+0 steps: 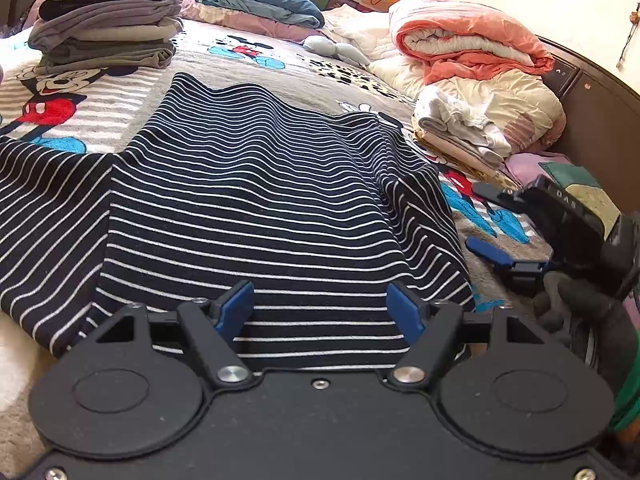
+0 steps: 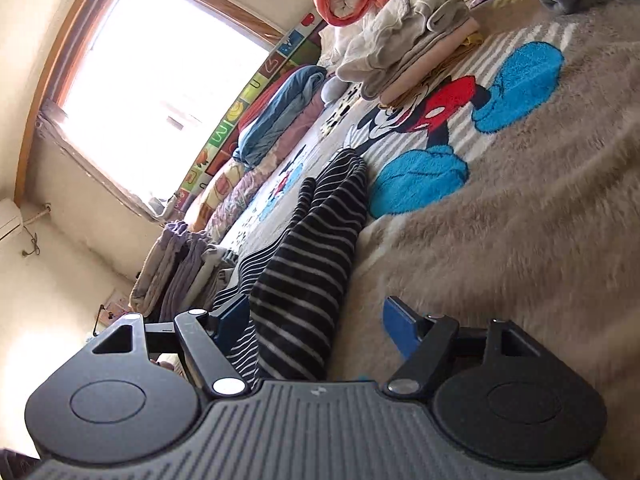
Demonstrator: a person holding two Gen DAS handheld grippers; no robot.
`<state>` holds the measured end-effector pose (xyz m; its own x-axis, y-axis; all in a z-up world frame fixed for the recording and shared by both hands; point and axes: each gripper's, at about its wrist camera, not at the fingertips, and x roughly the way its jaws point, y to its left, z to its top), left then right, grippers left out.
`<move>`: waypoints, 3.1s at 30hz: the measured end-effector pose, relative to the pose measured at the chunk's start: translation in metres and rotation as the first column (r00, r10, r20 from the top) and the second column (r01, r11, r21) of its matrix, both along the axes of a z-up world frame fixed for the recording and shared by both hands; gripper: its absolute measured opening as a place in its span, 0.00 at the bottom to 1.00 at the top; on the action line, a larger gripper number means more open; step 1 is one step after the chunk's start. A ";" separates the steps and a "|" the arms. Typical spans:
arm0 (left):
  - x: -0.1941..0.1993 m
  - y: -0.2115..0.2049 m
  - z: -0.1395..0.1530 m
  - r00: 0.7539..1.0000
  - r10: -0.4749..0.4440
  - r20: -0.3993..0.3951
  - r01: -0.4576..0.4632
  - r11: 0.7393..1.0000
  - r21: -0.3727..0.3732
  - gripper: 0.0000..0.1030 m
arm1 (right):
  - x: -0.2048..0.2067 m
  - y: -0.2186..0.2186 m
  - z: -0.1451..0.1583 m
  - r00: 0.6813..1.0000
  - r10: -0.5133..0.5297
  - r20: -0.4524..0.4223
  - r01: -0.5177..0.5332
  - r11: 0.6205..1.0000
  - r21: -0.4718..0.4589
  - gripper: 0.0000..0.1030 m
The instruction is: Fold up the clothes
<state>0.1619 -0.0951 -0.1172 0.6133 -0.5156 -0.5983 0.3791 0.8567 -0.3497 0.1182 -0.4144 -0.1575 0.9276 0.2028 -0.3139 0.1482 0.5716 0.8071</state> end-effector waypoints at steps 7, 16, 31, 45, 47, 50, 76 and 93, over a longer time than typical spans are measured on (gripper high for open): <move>0.018 0.017 -0.005 0.998 0.018 -0.065 -0.024 0.995 -0.096 0.70 | 0.082 -0.035 -0.003 0.998 -0.013 -0.054 0.018 0.995 0.093 0.74; 0.016 0.018 -0.005 0.998 0.014 -0.061 -0.020 0.996 -0.092 0.70 | 0.129 -0.027 0.003 0.988 -0.031 -0.150 0.021 0.997 -0.069 0.14; 0.016 0.019 -0.005 0.998 0.012 -0.068 -0.018 0.995 -0.095 0.70 | 0.077 0.022 0.094 0.993 -0.118 0.004 0.099 0.807 -0.582 0.10; 0.023 0.031 -0.005 0.995 0.024 -0.092 -0.036 0.990 -0.134 0.70 | 0.124 0.154 0.055 0.832 0.413 -0.371 -0.534 0.410 -0.740 0.66; 0.024 0.031 -0.004 0.995 0.021 -0.095 -0.033 0.990 -0.137 0.70 | 0.109 0.136 0.067 0.840 0.463 -0.282 -0.509 0.495 -0.704 0.67; 0.024 0.029 -0.005 0.995 0.015 -0.094 -0.027 0.991 -0.132 0.70 | 0.086 0.098 0.082 0.876 0.460 -0.144 -0.434 0.624 -0.650 0.67; 0.018 0.011 -0.010 1.000 -0.025 -0.018 0.025 1.000 -0.006 0.71 | 0.133 -0.035 0.009 0.993 -0.009 -0.115 -0.011 0.985 -0.170 0.11; 0.007 -0.002 -0.014 0.996 -0.059 0.067 0.051 0.991 0.124 0.72 | 0.022 -0.089 0.145 0.990 -0.059 0.126 0.097 0.941 -0.323 0.09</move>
